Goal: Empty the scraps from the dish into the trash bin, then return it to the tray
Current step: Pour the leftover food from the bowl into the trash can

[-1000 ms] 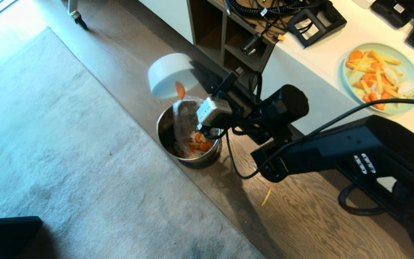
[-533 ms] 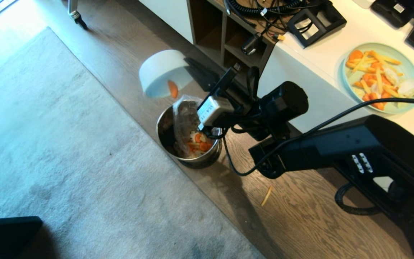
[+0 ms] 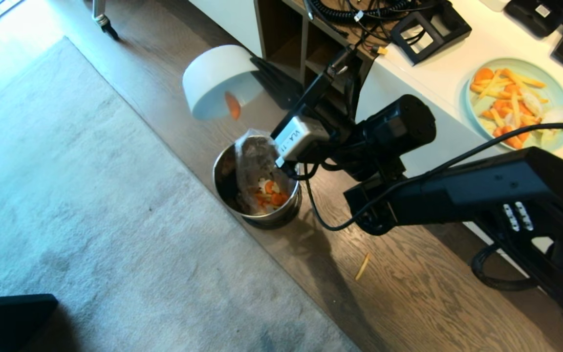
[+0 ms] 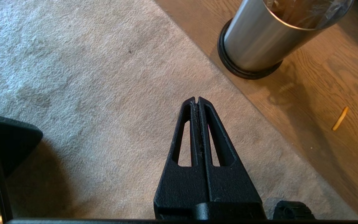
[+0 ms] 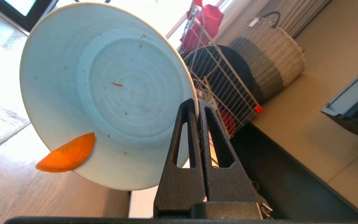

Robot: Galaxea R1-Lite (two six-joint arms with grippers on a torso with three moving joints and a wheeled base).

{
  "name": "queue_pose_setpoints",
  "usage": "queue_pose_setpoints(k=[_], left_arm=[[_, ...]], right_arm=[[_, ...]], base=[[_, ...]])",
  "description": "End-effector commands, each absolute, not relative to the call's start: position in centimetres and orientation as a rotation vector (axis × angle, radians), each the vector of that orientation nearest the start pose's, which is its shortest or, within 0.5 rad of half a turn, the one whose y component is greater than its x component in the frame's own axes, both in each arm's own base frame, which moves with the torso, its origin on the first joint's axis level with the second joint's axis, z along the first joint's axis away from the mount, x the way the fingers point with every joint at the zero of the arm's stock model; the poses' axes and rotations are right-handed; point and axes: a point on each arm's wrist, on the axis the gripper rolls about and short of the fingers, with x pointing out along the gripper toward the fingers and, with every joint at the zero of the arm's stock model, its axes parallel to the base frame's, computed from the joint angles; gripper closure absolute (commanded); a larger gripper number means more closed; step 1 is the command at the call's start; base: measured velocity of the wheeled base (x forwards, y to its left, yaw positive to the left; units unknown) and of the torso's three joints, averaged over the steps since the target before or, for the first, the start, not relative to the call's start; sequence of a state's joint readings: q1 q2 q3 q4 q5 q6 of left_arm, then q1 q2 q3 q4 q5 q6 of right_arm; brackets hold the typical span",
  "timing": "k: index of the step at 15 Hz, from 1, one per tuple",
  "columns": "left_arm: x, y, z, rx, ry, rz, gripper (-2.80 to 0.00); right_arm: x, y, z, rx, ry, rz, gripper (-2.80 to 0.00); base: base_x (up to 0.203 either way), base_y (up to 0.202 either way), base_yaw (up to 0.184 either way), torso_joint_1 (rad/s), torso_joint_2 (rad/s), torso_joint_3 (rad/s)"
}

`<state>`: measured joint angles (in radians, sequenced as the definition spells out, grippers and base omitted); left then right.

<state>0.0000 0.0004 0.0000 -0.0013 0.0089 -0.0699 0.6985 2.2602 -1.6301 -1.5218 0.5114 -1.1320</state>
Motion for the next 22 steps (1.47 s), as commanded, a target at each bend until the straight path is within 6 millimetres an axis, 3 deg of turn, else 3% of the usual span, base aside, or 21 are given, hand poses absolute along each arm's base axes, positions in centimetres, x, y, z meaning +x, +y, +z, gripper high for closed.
queue_pose_setpoints(k=[1,2,11,18,22], left_arm=[[-2.3,0.0,7.6,-0.071,-0.002,0.009,0.0],[-2.3,0.0,7.6,-0.071,-0.002,0.009,0.0],[-2.3,0.0,7.6,-0.072,-0.002,0.009,0.0],[-2.3,0.0,7.6,-0.071,-0.002,0.009,0.0],[-2.3,0.0,7.6,-0.071,-0.002,0.009,0.0]], right_arm=[[32.2,28.2,28.1,-0.819,-1.51,0.397,0.0],[31.9,27.8,28.9,-0.814,-1.521,0.383,0.0],[31.2,27.3,29.4,-0.798,-1.51,0.402,0.0],[31.7,27.4,28.5,-0.765,-1.443,0.423,0.0],[30.9,26.3,30.1,-0.645,-1.34,0.354,0.0]], base=[[0.0,0.0,0.0,0.0,0.0,0.0],[0.0,0.0,0.0,0.0,0.0,0.0],[0.0,0.0,0.0,0.0,0.0,0.0],[0.0,0.0,0.0,0.0,0.0,0.0],[0.0,0.0,0.0,0.0,0.0,0.0]])
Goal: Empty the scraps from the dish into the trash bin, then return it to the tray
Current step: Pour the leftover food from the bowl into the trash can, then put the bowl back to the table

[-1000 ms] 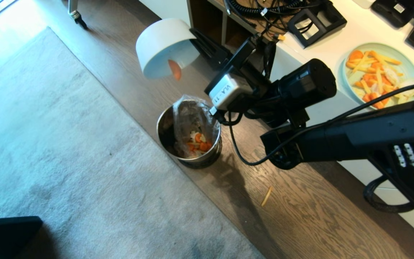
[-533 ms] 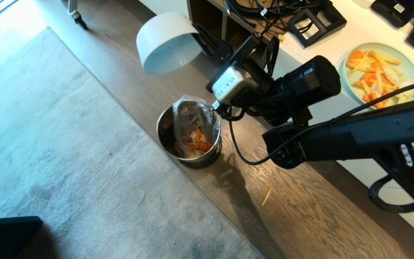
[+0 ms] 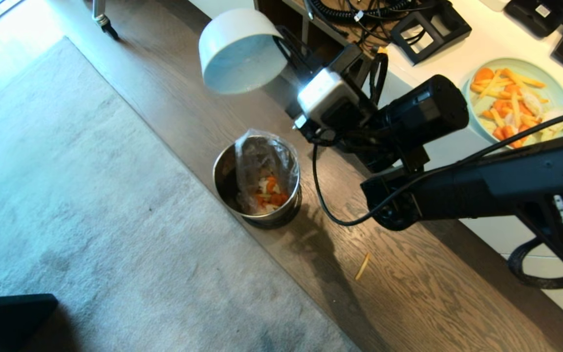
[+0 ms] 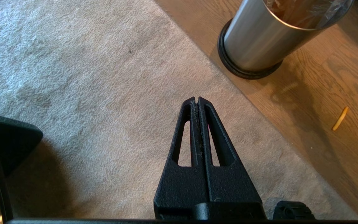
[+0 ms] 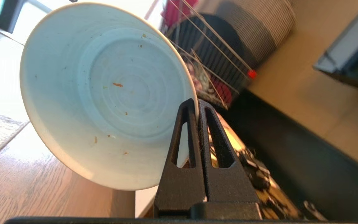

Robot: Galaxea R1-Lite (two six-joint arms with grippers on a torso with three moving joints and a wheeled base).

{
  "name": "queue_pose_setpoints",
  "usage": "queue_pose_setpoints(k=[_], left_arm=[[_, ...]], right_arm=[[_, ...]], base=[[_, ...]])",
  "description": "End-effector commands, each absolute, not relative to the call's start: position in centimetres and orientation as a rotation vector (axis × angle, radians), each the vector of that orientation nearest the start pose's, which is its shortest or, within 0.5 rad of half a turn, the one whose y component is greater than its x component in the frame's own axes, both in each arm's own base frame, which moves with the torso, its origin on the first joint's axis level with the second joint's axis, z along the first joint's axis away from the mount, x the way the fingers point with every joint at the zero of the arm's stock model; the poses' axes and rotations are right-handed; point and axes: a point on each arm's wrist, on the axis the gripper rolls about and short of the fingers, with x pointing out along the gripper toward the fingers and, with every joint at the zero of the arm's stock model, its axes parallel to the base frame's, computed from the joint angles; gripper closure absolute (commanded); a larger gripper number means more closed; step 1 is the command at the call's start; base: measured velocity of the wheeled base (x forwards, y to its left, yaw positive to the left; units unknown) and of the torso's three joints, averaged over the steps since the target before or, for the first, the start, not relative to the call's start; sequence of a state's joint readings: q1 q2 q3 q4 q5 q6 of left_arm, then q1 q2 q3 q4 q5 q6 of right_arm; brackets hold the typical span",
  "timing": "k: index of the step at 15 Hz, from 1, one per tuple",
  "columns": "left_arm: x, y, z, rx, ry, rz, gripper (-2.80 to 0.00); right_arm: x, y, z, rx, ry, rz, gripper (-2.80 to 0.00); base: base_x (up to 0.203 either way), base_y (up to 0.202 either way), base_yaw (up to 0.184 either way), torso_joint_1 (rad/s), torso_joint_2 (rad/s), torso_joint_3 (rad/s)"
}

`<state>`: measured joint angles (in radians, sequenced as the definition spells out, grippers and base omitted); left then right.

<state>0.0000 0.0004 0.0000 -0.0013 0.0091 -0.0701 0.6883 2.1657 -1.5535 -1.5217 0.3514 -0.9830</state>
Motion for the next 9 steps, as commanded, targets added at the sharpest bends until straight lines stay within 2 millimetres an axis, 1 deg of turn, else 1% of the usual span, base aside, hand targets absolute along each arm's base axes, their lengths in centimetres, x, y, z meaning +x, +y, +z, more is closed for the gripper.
queue_pose_setpoints(k=[1,3,5,7,9], left_arm=[[-2.3,0.0,7.6,-0.071,-0.002,0.009,0.0],[-2.3,0.0,7.6,-0.071,-0.002,0.009,0.0],[-2.3,0.0,7.6,-0.071,-0.002,0.009,0.0],[-2.3,0.0,7.6,-0.071,-0.002,0.009,0.0],[-2.3,0.0,7.6,-0.071,-0.002,0.009,0.0]], right_arm=[[30.6,26.0,30.0,-0.636,-1.305,0.349,0.0],[30.1,25.1,28.7,-0.637,-1.202,0.368,0.0],[29.6,23.3,27.0,-0.647,-1.064,0.377,0.0],[28.9,20.7,24.9,-0.668,-0.906,0.367,0.0],[27.7,17.4,22.7,-0.689,-0.735,0.33,0.0]], base=[[0.0,0.0,0.0,0.0,0.0,0.0],[0.0,0.0,0.0,0.0,0.0,0.0],[0.0,0.0,0.0,0.0,0.0,0.0],[0.0,0.0,0.0,0.0,0.0,0.0],[0.0,0.0,0.0,0.0,0.0,0.0]])
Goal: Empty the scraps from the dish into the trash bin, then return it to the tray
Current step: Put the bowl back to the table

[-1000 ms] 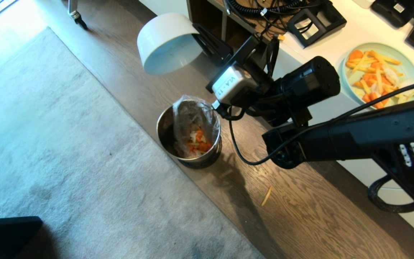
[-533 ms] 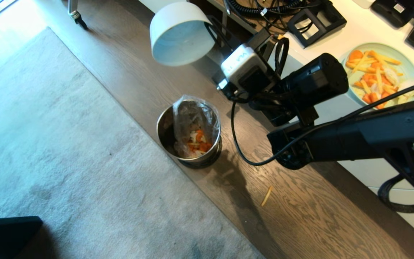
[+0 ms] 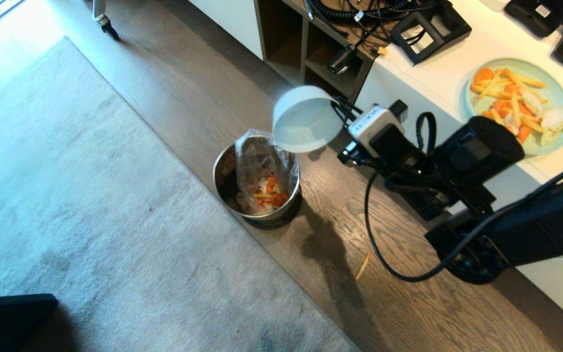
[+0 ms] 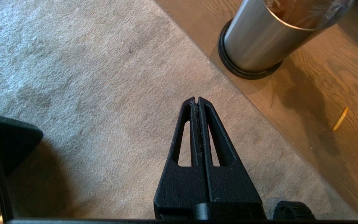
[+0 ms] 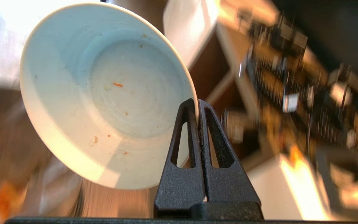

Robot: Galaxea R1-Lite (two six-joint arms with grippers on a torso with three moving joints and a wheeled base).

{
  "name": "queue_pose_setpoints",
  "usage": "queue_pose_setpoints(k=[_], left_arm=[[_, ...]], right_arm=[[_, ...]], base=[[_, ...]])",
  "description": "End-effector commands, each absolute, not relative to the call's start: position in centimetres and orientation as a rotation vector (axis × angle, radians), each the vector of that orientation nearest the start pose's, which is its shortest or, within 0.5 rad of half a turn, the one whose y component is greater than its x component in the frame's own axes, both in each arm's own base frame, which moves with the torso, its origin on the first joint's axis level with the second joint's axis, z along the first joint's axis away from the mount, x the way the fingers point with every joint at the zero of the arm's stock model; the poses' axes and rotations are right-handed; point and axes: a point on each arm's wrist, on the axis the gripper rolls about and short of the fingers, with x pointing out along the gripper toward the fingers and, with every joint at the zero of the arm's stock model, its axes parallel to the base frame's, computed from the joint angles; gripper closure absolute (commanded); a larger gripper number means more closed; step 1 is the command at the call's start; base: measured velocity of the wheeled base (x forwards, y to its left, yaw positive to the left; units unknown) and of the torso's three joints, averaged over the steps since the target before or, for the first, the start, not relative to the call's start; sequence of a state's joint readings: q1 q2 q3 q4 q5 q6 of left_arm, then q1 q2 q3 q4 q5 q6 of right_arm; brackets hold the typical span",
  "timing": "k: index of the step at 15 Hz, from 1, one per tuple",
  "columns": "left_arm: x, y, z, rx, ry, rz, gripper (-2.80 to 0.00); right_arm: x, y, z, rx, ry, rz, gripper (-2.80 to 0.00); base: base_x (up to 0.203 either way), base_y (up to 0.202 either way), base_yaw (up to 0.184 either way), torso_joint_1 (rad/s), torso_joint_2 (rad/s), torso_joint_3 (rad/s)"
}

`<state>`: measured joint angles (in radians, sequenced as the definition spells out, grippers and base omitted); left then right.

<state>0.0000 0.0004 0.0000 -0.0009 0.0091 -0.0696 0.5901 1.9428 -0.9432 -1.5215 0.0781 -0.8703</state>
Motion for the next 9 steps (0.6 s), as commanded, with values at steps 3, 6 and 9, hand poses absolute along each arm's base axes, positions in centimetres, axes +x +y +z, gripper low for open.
queue_pose_setpoints(k=[3,6,9], left_arm=[[-2.3,0.0,7.6,-0.071,-0.002,0.009,0.0],[-2.3,0.0,7.6,-0.072,-0.002,0.009,0.0],[-2.3,0.0,7.6,-0.072,-0.002,0.009,0.0]], right_arm=[[26.7,10.3,20.2,-0.734,-0.493,0.145,0.0],[24.4,6.1,18.7,-0.741,-0.361,0.052,0.0],[21.3,3.5,17.9,-0.704,-0.288,-0.001,0.0]], base=[[0.0,0.0,0.0,0.0,0.0,0.0],[0.0,0.0,0.0,0.0,0.0,0.0],[0.0,0.0,0.0,0.0,0.0,0.0]])
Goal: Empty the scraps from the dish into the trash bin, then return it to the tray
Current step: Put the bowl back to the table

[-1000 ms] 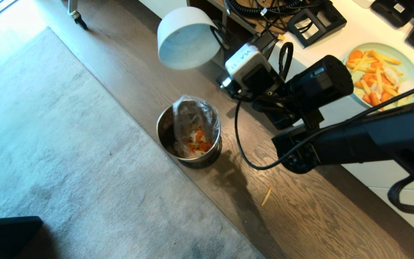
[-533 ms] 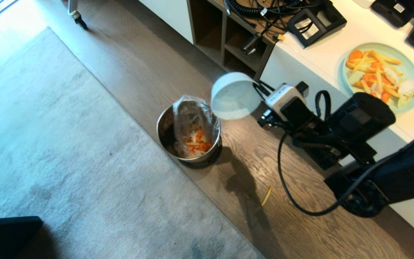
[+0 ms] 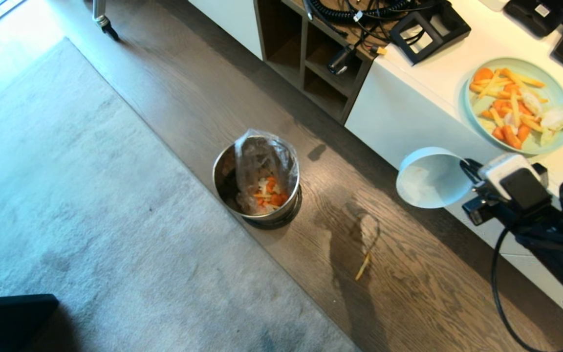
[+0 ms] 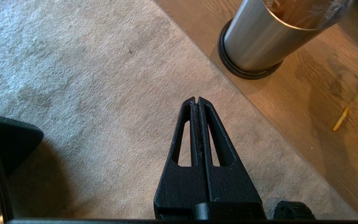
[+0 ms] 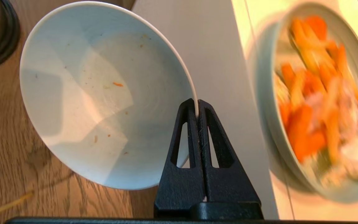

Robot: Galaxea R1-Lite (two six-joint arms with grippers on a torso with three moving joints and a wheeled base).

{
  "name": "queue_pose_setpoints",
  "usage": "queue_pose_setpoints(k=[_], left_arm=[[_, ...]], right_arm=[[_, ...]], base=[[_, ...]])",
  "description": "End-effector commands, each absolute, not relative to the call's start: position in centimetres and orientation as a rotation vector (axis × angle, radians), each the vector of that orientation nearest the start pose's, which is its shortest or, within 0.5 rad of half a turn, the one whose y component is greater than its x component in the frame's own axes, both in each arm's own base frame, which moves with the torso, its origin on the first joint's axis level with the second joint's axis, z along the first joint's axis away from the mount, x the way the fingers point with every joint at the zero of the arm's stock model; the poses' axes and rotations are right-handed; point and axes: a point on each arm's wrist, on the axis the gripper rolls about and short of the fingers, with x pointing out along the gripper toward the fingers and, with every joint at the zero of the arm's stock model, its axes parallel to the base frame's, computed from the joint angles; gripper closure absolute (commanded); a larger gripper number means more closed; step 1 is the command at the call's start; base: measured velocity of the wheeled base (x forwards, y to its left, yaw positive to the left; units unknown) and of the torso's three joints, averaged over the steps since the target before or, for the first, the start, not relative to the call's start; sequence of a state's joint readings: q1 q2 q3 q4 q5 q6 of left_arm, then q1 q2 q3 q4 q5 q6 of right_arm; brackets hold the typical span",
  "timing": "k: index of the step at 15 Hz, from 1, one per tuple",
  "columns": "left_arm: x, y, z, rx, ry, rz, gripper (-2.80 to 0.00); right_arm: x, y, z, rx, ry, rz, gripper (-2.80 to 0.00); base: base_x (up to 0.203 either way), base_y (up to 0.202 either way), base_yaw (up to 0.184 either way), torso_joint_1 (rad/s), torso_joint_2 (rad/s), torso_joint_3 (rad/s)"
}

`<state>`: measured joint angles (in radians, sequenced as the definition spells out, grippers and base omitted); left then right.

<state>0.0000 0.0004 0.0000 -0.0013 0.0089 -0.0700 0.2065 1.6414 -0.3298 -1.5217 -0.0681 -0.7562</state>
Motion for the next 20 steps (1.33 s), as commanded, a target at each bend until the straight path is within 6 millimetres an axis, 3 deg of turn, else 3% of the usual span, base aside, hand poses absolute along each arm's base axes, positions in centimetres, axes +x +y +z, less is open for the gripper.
queue_pose_setpoints(k=[1,4,8,14,20], left_arm=[[-2.3,0.0,7.6,-0.071,-0.002,0.009,0.0],[-2.3,0.0,7.6,-0.071,-0.002,0.009,0.0],[-2.3,0.0,7.6,-0.071,-0.002,0.009,0.0],[-2.3,0.0,7.6,-0.071,-0.002,0.009,0.0],[-2.3,0.0,7.6,-0.071,-0.002,0.009,0.0]], right_arm=[[20.2,2.9,17.4,-0.672,-0.253,-0.012,0.0],[15.7,1.4,15.4,-0.528,-0.108,-0.046,0.0],[11.3,-0.4,13.7,-0.334,0.117,-0.137,0.0],[3.2,-0.5,10.3,-0.171,0.297,-0.177,0.0],[0.2,-0.3,9.3,-0.137,0.191,-0.008,0.0]], base=[[0.0,0.0,0.0,0.0,0.0,0.0],[0.0,0.0,0.0,0.0,0.0,0.0],[0.0,0.0,0.0,0.0,0.0,0.0],[0.0,0.0,0.0,0.0,0.0,0.0],[0.0,0.0,0.0,0.0,0.0,0.0]])
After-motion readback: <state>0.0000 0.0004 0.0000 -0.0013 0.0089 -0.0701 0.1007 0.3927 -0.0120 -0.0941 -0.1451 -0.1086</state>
